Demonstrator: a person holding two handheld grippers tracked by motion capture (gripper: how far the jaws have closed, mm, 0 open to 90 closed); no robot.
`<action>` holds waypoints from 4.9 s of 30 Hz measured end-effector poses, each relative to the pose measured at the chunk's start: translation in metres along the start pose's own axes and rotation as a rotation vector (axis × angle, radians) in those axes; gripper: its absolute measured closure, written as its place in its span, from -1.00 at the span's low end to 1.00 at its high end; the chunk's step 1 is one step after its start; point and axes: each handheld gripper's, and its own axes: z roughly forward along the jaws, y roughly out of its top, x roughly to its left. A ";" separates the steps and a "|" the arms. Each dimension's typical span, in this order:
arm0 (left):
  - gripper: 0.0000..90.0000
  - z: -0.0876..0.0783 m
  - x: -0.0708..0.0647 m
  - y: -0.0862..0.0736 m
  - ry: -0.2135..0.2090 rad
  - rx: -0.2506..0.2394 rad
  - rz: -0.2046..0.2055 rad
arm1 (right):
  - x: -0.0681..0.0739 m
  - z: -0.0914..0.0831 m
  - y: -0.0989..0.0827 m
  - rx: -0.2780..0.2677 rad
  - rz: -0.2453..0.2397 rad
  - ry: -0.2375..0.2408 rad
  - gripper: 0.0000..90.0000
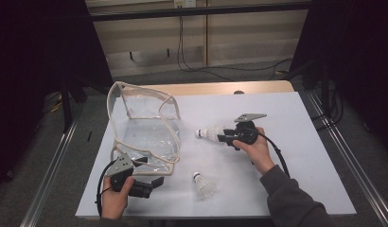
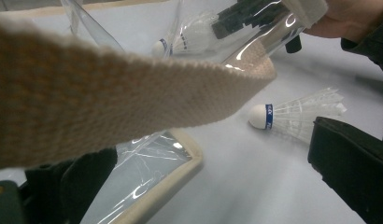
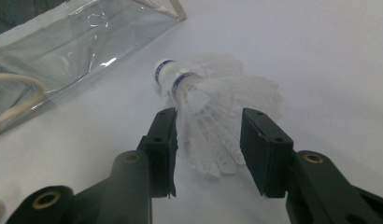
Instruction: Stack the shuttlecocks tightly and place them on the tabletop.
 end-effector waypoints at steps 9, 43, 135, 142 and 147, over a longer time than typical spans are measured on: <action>-0.97 0.000 0.000 0.000 0.000 -0.003 -0.002 | 0.002 -0.011 -0.004 -0.025 0.006 -0.001 0.06; -0.97 0.000 -0.001 0.000 0.008 0.005 0.005 | 0.021 -0.049 -0.014 -0.062 -0.047 0.022 -0.53; -0.98 0.000 -0.002 0.000 0.016 0.006 0.006 | 0.061 -0.054 -0.042 -0.006 -0.162 0.135 -0.75; -0.98 0.000 -0.002 0.000 0.016 0.003 0.006 | 0.063 -0.054 -0.042 -0.003 -0.166 0.138 -0.75; -0.98 0.000 -0.002 0.000 0.016 0.003 0.005 | 0.065 -0.053 -0.042 -0.001 -0.168 0.150 -0.76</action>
